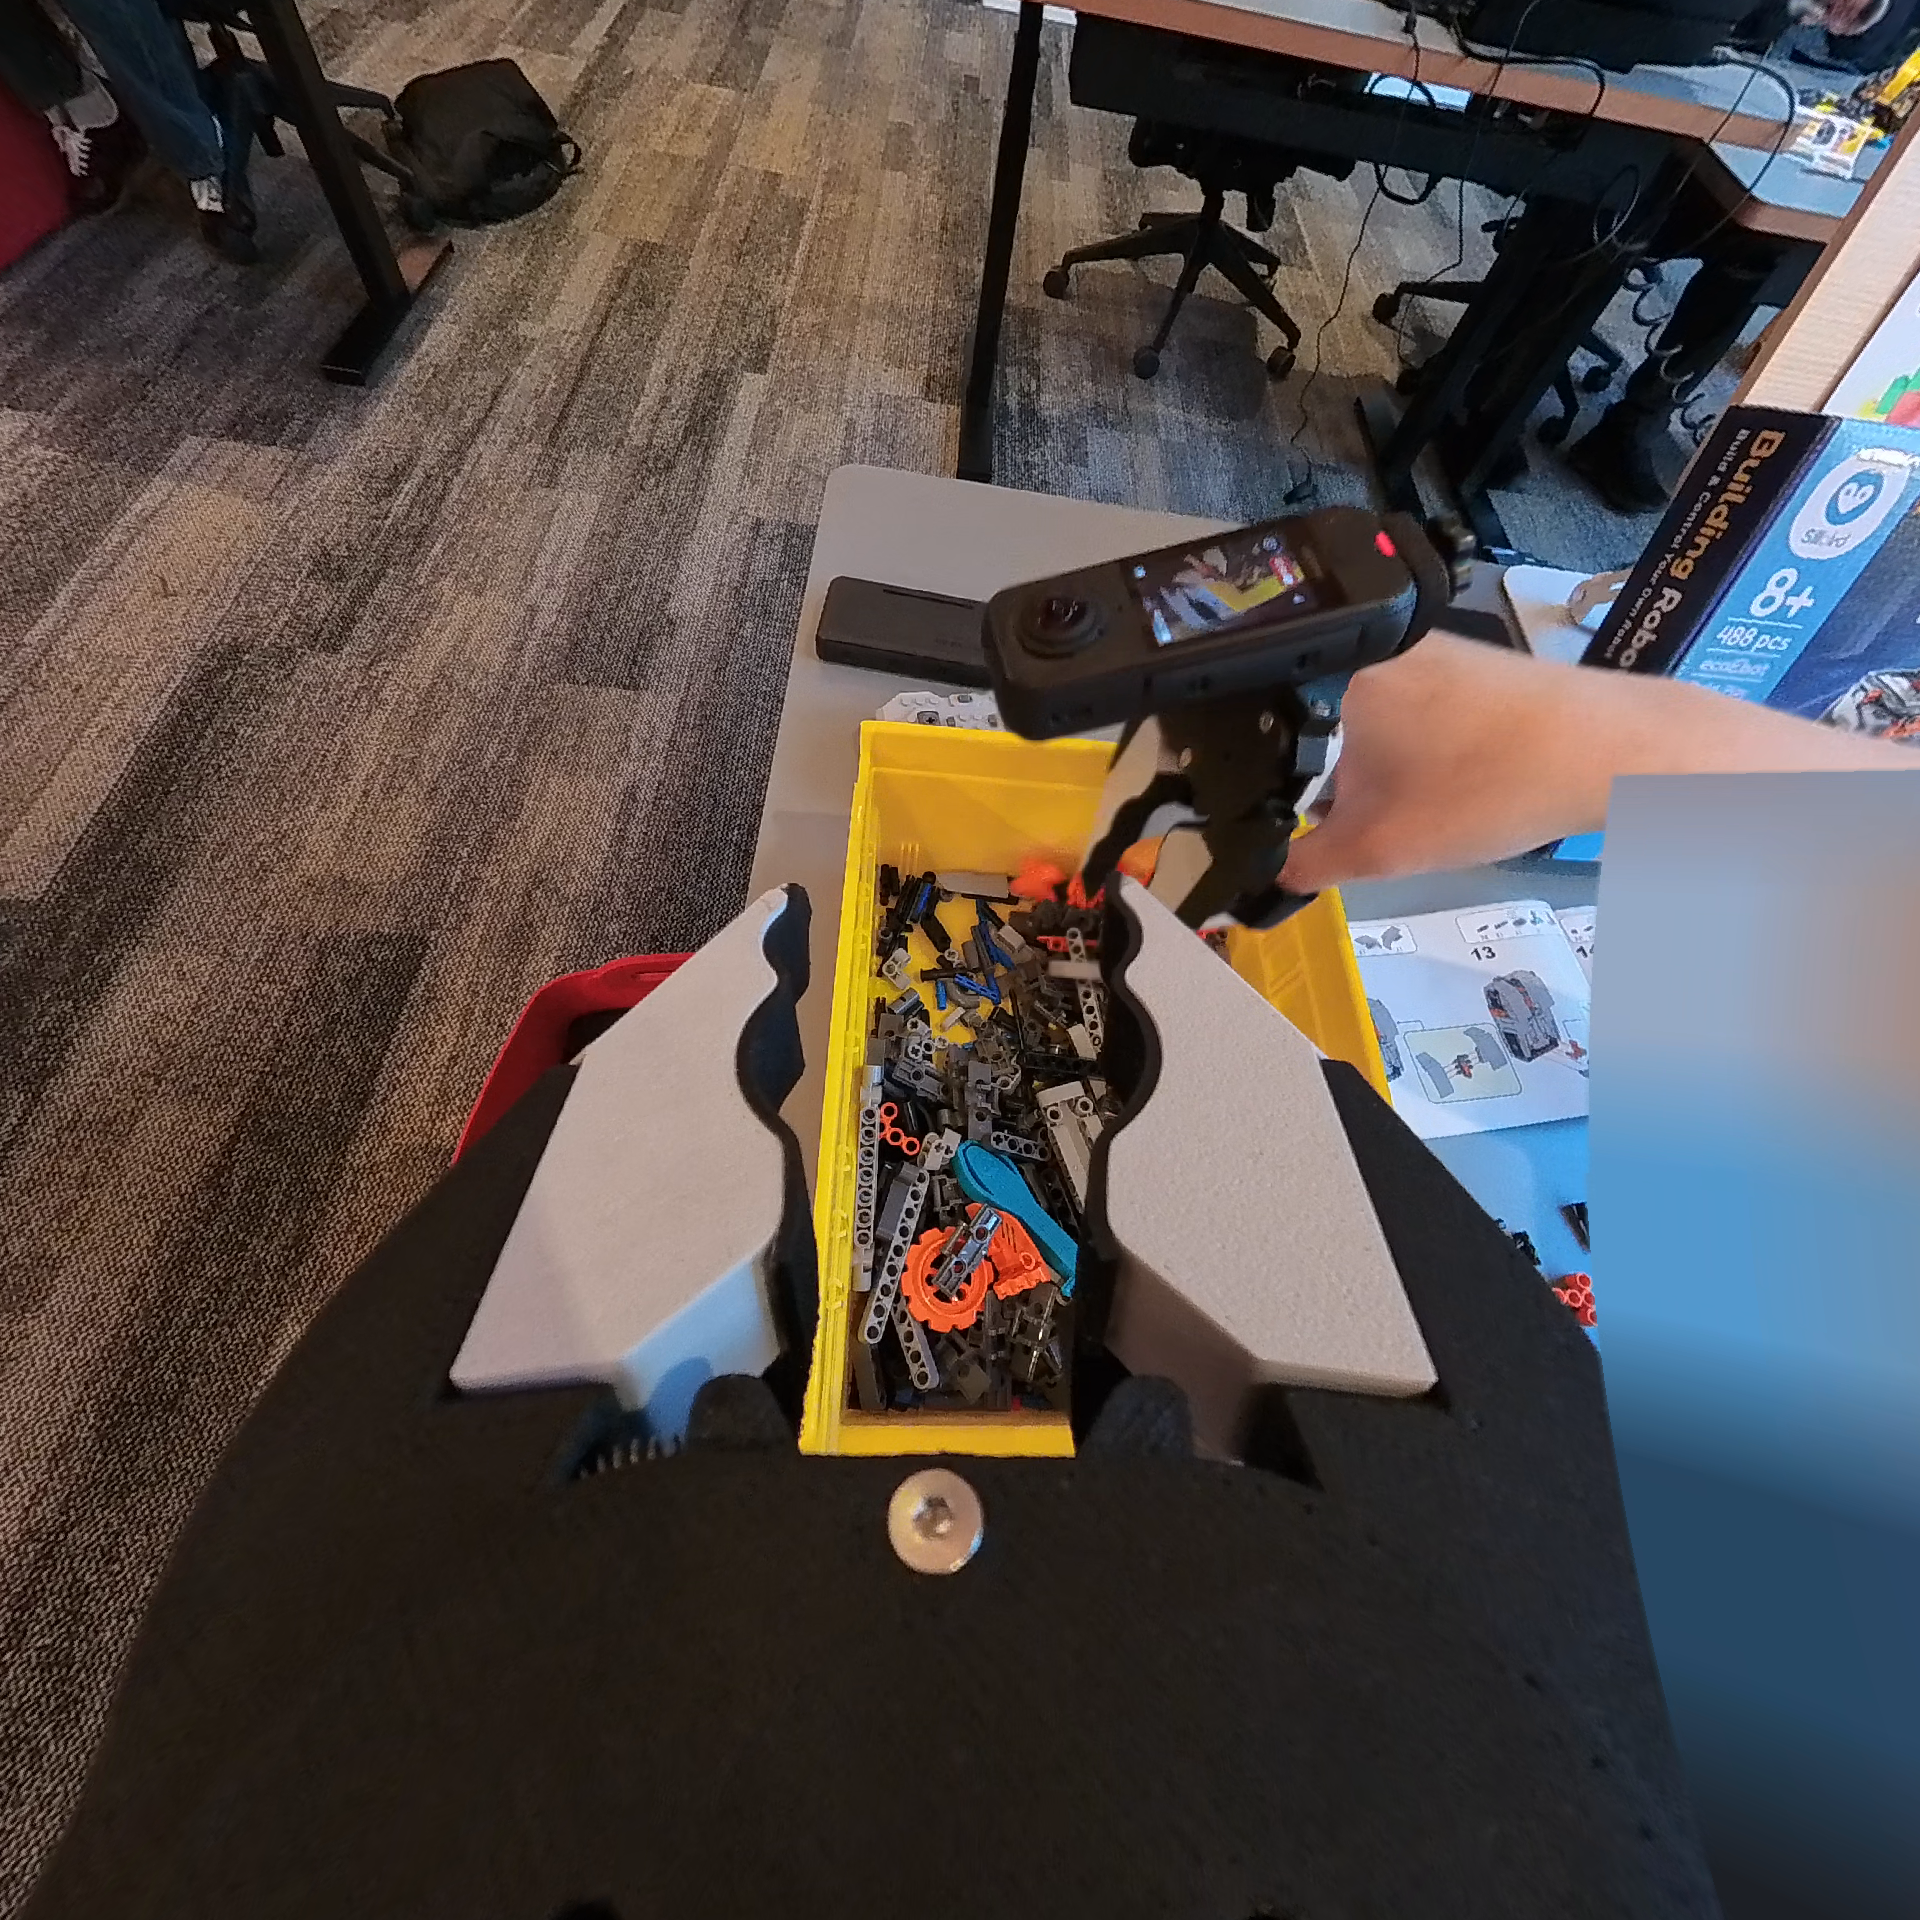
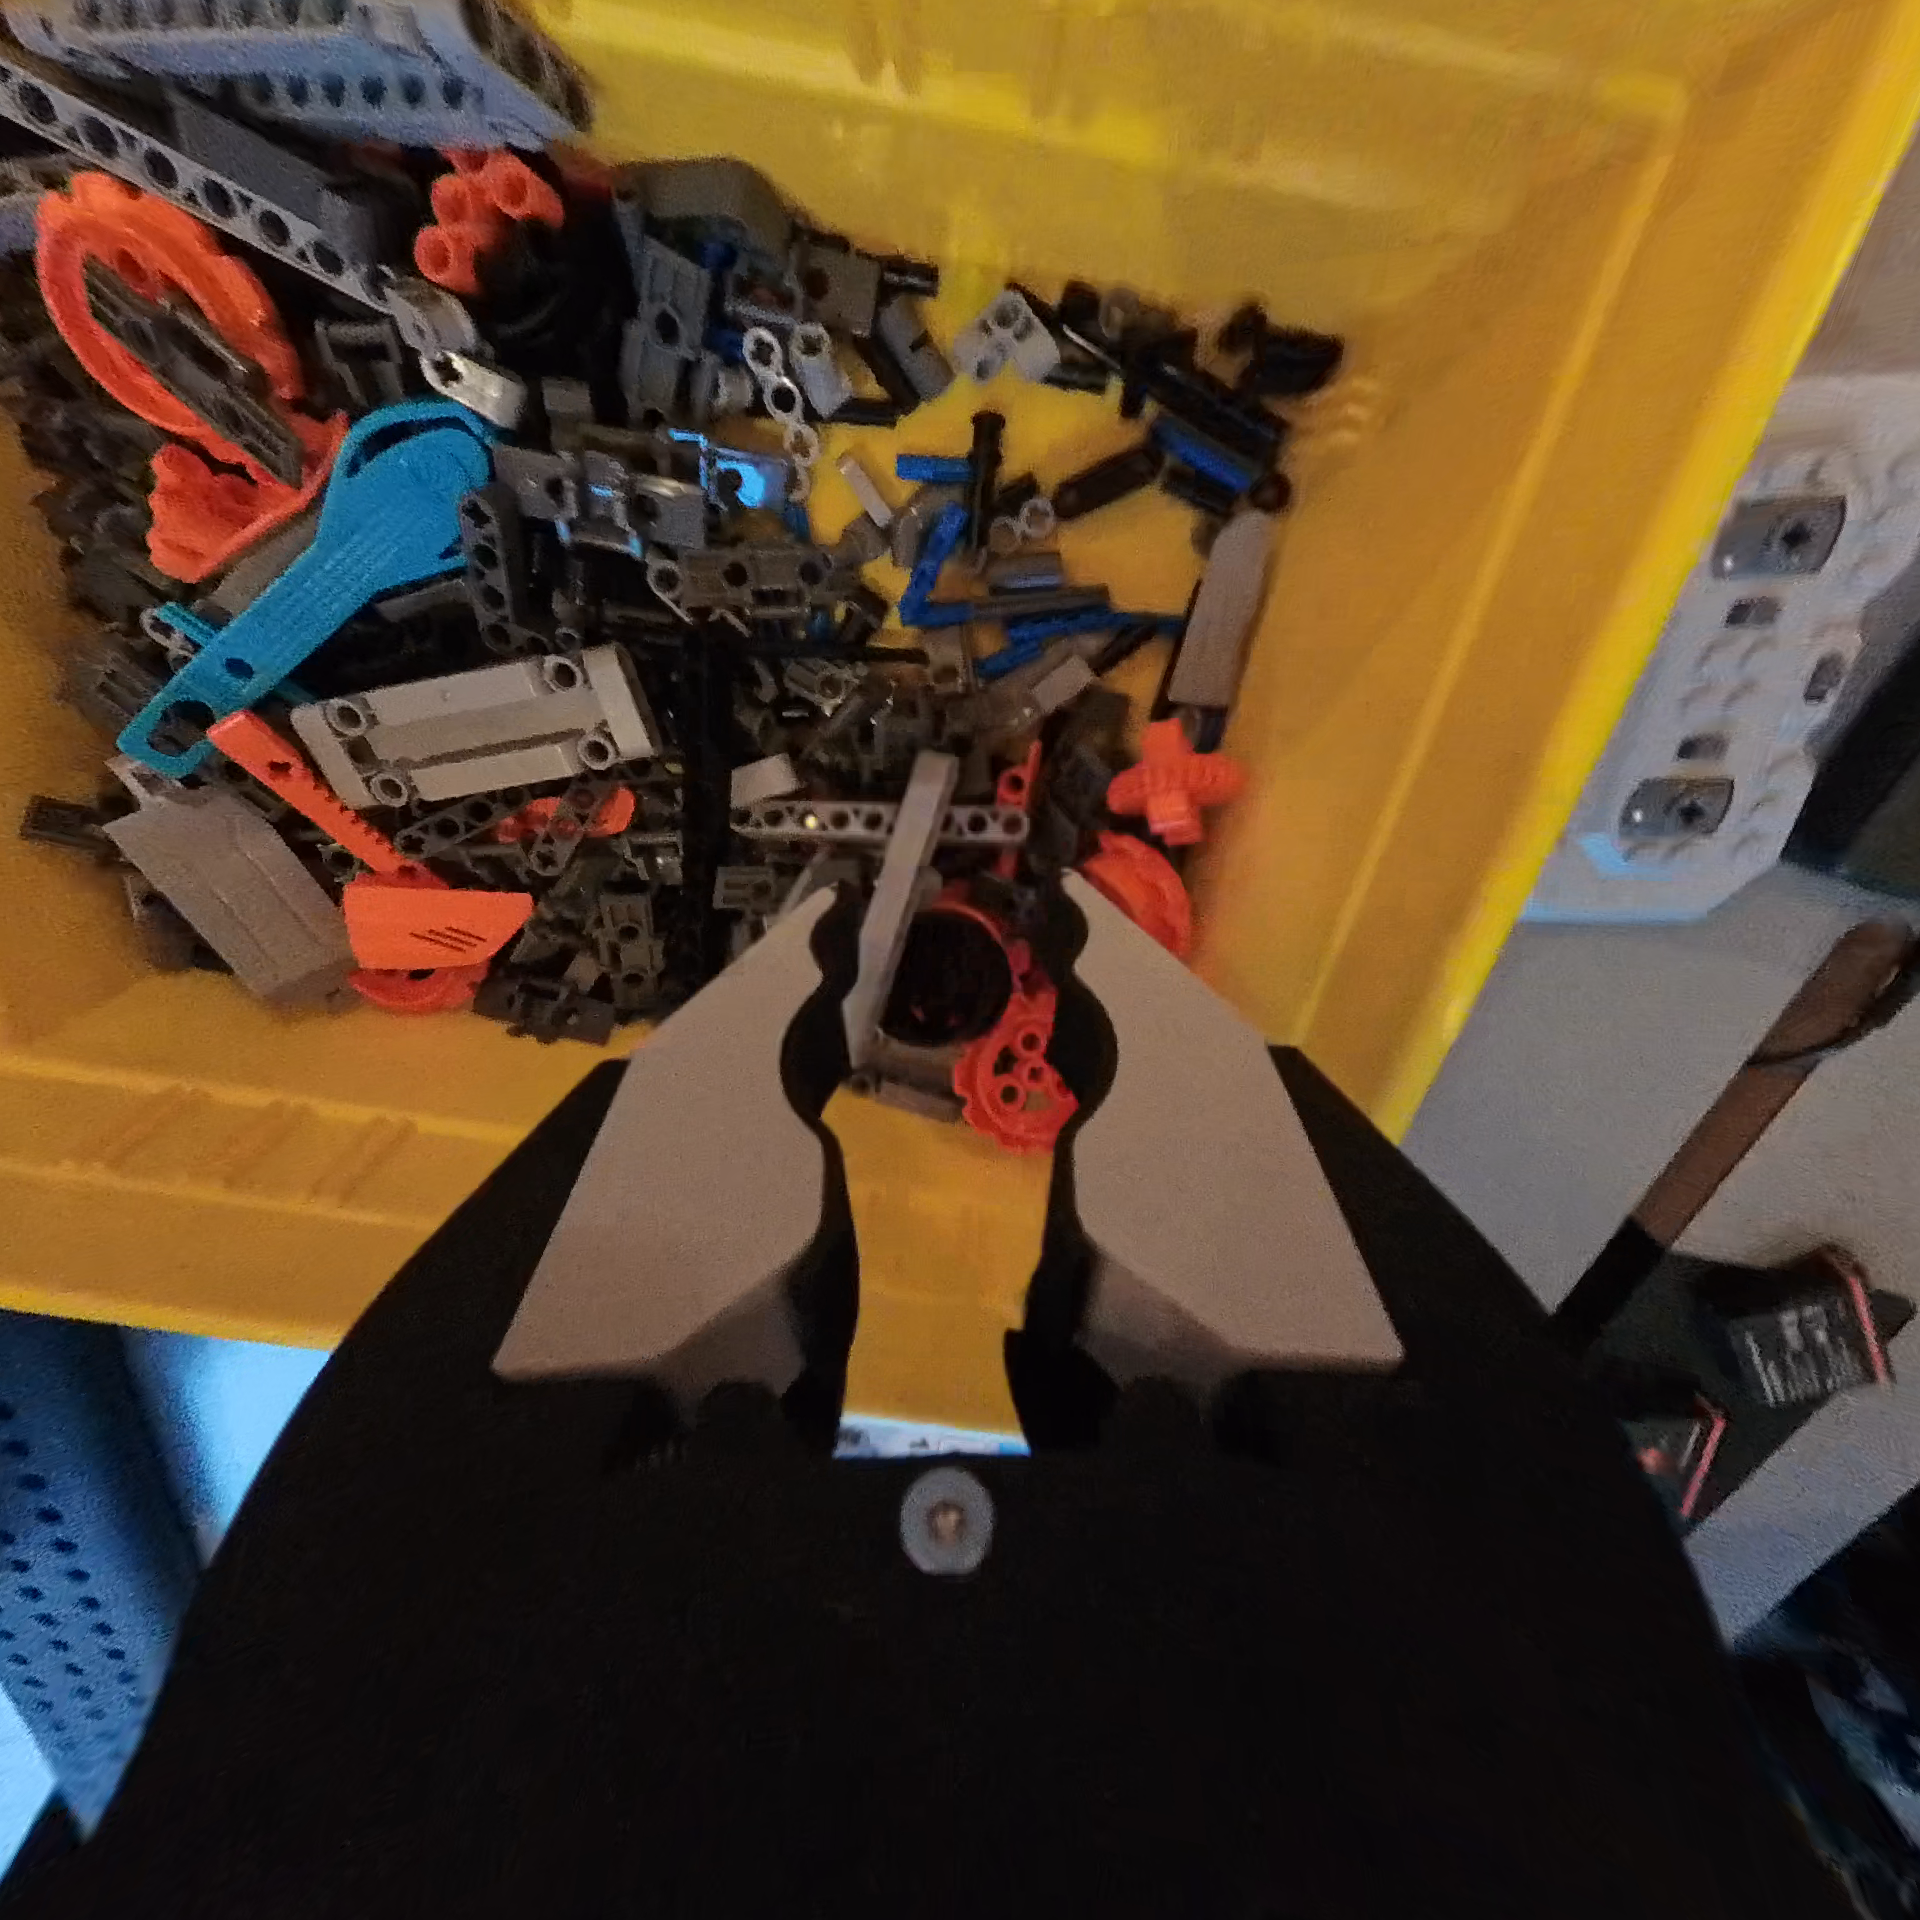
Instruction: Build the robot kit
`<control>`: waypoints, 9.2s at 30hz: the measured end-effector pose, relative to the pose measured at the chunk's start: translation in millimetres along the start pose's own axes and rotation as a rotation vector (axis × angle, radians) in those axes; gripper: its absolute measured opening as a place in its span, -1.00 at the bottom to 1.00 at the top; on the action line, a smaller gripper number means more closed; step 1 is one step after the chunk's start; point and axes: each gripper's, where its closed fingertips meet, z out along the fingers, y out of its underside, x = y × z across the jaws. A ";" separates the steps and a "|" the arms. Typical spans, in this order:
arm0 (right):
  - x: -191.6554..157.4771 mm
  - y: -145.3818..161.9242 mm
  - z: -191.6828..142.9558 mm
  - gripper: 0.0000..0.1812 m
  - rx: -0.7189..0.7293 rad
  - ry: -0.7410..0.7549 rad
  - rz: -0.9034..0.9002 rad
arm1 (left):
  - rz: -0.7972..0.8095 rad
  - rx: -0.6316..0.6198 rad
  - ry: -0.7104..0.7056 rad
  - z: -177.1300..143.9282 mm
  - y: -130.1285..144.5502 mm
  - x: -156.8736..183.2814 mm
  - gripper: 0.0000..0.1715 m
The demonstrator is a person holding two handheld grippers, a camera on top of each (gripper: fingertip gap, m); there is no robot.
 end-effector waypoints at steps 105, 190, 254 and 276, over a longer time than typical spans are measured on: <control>11.2 -54.6 28.4 -0.93 0.068 0.133 -0.297 | 0.013 -0.006 0.011 0.4 0.5 4.1 -0.38; -7.8 6.7 39.5 -0.84 -0.224 0.176 -0.531 | 0.006 0.002 0.019 -2.1 0.7 3.0 -0.37; -23.4 45.3 39.1 -0.67 -0.368 0.137 -0.433 | 0.020 -0.012 0.024 0.7 2.0 6.3 -0.37; -98.9 -15.4 8.3 -0.14 -0.010 -0.166 -0.409 | 0.029 -0.016 0.021 1.8 2.1 8.2 -0.37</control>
